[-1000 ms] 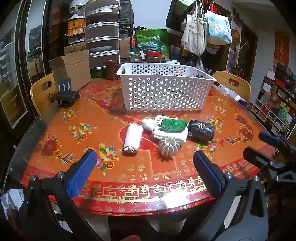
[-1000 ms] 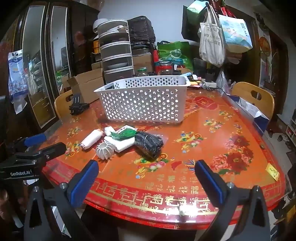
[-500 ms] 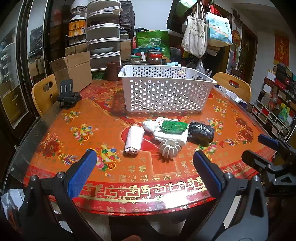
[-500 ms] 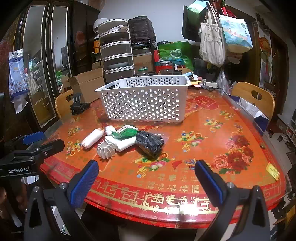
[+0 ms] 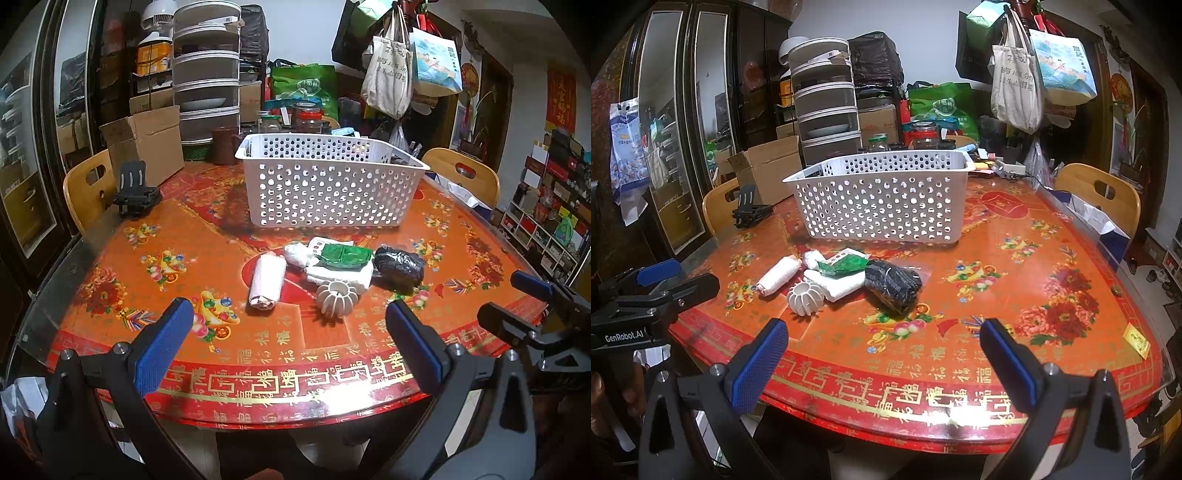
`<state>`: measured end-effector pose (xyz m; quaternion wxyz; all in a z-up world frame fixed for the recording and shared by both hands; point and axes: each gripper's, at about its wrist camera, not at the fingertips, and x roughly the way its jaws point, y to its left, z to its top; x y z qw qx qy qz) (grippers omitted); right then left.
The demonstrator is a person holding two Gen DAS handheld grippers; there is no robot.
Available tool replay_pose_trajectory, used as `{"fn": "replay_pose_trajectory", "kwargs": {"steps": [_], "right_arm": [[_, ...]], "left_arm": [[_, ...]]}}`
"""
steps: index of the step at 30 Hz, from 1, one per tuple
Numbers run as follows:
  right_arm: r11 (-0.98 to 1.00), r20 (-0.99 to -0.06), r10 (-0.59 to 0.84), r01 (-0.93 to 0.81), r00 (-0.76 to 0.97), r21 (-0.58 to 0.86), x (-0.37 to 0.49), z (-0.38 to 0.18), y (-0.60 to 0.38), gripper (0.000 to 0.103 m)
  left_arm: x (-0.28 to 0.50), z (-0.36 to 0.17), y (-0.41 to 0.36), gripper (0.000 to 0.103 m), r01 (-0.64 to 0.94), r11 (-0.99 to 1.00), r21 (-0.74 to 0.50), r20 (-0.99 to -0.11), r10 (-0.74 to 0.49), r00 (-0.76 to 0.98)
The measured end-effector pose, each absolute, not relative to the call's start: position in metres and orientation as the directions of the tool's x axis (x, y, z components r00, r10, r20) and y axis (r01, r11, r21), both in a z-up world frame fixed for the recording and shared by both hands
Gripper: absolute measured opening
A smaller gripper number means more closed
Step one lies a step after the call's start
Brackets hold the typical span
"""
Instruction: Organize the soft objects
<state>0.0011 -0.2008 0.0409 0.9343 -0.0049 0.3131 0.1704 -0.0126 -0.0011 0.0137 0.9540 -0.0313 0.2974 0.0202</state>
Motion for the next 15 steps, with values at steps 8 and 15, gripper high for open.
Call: {"fn": "replay_pose_trajectory", "kwargs": {"steps": [8, 15], "right_arm": [[0.942, -0.587, 0.315, -0.322, 0.746, 0.097, 0.0011, 0.0405, -0.2008, 0.103], [0.942, -0.587, 0.315, -0.321, 0.746, 0.098, 0.0012, 0.0403, -0.2009, 0.103]], "left_arm": [[-0.013, 0.0139, -0.0012, 0.103, -0.056, 0.997, -0.05, -0.568, 0.018, 0.823], [-0.0131, 0.014, -0.0016, 0.103, -0.057, 0.997, -0.05, -0.571, 0.018, 0.821]]}}
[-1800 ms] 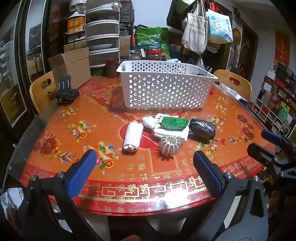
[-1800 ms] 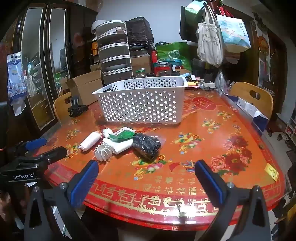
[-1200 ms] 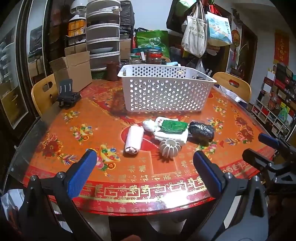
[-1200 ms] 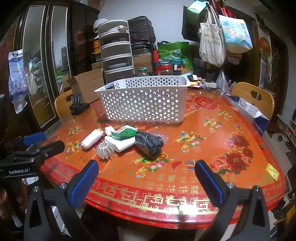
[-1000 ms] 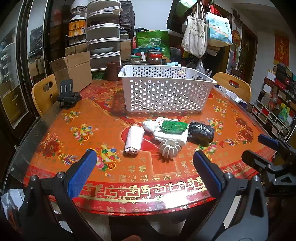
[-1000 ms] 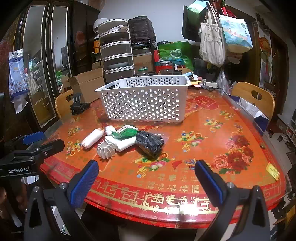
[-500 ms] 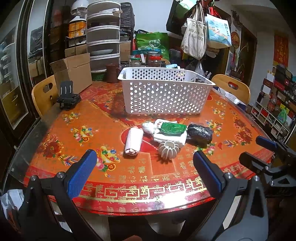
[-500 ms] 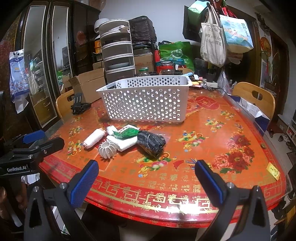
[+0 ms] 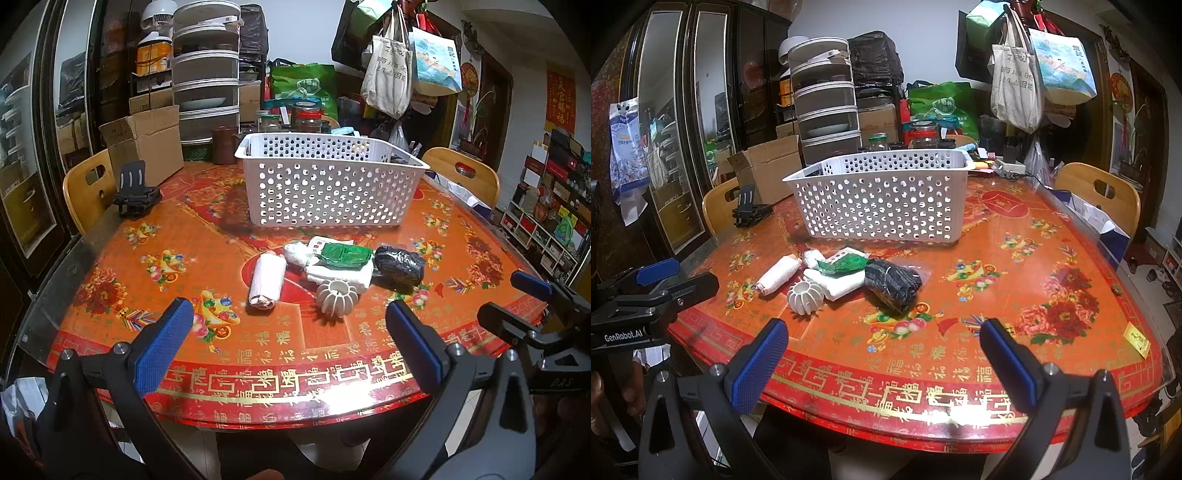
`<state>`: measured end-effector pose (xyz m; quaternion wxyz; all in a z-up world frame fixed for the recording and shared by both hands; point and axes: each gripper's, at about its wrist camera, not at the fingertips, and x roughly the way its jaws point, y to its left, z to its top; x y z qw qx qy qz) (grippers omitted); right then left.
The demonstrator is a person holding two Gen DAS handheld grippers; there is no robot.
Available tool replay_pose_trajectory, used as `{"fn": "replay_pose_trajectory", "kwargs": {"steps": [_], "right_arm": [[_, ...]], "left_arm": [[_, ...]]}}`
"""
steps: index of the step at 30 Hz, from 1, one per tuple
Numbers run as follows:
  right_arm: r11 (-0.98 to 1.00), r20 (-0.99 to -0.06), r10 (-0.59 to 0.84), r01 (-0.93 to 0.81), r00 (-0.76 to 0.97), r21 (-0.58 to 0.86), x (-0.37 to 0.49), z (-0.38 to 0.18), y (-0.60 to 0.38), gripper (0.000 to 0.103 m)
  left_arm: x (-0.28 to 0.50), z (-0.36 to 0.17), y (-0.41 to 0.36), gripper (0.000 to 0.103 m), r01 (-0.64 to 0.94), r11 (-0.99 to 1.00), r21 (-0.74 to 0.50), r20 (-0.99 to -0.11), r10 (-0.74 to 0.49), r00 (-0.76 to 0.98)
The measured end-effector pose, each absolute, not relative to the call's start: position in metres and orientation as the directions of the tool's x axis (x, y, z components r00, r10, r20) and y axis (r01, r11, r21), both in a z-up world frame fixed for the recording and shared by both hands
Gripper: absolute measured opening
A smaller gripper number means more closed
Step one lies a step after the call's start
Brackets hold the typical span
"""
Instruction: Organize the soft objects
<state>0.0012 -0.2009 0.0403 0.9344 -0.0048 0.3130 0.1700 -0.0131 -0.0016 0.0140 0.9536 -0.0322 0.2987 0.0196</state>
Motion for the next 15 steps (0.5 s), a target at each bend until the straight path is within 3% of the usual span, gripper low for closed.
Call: {"fn": "replay_pose_trajectory", "kwargs": {"steps": [15], "right_arm": [[0.941, -0.592, 0.316, -0.322, 0.742, 0.099, 0.0, 0.0373, -0.2, 0.103]], "left_arm": [[-0.013, 0.0146, -0.0016, 0.103, -0.056, 0.997, -0.05, -0.572, 0.017, 0.82]]}}
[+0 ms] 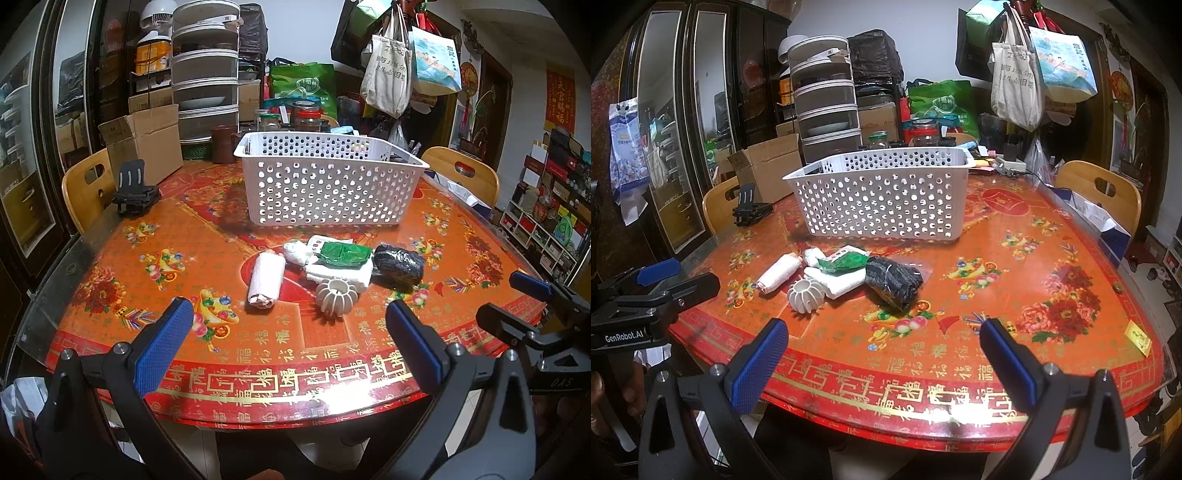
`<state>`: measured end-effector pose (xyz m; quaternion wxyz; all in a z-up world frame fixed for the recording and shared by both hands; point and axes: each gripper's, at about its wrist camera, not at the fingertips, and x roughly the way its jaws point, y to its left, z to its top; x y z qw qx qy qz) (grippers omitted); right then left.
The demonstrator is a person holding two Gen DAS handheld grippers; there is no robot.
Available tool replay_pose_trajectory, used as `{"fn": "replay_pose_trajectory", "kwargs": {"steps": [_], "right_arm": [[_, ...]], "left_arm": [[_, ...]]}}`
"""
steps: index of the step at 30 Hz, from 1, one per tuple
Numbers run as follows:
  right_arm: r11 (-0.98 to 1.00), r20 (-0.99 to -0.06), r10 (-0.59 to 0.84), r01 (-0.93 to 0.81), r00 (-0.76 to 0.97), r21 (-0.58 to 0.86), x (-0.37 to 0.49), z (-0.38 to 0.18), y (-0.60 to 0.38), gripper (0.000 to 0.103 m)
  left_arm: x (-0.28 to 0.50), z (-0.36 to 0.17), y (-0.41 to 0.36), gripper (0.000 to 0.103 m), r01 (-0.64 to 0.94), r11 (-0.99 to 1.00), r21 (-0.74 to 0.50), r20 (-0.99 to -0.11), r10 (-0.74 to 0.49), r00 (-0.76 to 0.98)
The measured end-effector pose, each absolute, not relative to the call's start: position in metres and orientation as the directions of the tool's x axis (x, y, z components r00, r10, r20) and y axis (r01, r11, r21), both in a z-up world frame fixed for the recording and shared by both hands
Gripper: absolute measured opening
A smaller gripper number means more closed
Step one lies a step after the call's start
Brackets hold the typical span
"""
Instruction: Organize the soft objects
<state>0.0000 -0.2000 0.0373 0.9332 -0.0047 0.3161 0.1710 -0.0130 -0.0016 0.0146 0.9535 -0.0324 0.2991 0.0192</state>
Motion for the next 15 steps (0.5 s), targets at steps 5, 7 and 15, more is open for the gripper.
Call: {"fn": "replay_pose_trajectory", "kwargs": {"steps": [5, 7, 15], "right_arm": [[0.942, -0.592, 0.316, -0.321, 0.742, 0.099, -0.0003, 0.037, -0.1999, 0.103], [0.942, -0.592, 0.316, -0.321, 0.742, 0.1, -0.0001, 0.0371, -0.2, 0.103], [0.941, -0.593, 0.317, -0.324, 0.74, 0.099, -0.0012, 0.0353, -0.199, 0.103]], "left_arm": [[-0.013, 0.0145, -0.0016, 0.103, -0.055, 0.997, -0.052, -0.572, 0.016, 0.82], [-0.013, 0.0145, -0.0017, 0.103, -0.056, 0.997, -0.051, -0.572, 0.017, 0.82], [-0.0132, 0.0147, -0.0018, 0.103, -0.056, 0.997, -0.052, -0.572, 0.016, 0.82]]}}
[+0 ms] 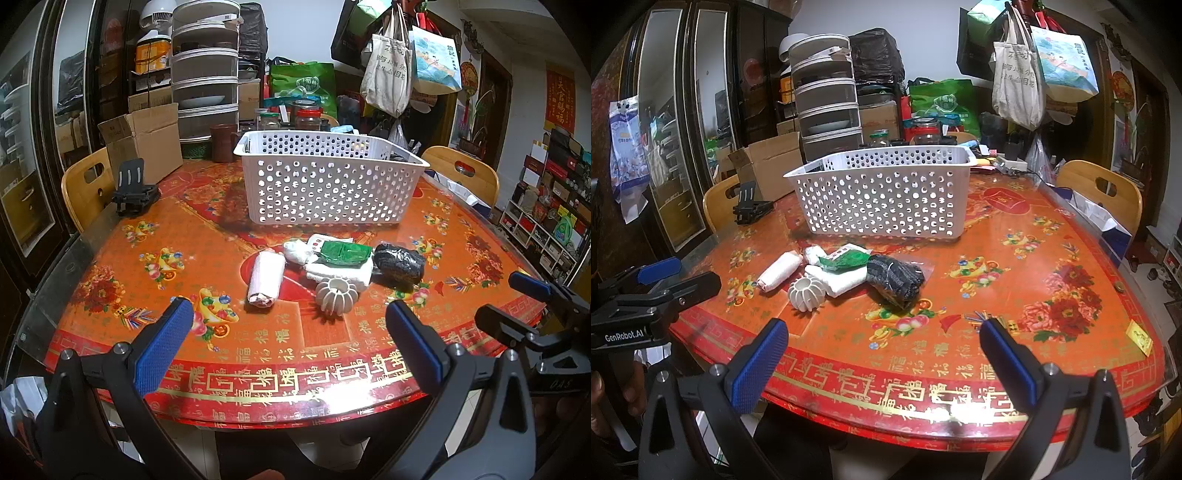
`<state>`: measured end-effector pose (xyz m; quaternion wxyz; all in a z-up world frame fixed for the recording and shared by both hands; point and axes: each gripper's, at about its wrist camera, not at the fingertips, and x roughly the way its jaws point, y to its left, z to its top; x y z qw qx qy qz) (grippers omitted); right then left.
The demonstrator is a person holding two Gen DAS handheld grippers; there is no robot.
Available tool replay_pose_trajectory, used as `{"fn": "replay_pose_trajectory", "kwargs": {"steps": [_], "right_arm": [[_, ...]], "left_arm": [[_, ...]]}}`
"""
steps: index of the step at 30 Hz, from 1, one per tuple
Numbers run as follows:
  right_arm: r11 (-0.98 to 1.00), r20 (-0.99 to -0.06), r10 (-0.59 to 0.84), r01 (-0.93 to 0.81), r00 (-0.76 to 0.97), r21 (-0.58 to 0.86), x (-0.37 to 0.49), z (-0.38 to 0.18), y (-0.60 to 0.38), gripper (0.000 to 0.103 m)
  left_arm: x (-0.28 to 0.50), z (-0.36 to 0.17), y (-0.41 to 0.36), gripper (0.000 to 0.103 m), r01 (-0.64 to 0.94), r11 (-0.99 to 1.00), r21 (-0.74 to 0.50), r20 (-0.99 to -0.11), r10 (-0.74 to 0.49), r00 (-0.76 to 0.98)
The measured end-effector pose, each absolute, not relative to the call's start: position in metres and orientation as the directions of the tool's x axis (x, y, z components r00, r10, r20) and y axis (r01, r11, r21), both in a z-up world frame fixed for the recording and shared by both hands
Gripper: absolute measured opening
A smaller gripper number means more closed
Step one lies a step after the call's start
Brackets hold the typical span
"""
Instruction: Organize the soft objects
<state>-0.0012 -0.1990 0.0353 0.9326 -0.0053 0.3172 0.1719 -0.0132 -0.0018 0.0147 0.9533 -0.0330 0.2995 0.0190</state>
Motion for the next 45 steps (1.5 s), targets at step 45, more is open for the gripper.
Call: {"fn": "replay_pose_trajectory", "kwargs": {"steps": [45], "right_arm": [[0.913, -0.711, 0.352, -0.392, 0.608, 0.116, 0.117, -0.015, -0.167, 0.076]], "left_arm": [[0.115, -0.063, 0.042, 0.074, 0.004, 0.998, -0.064, -0.719, -0.049, 0.694]]}}
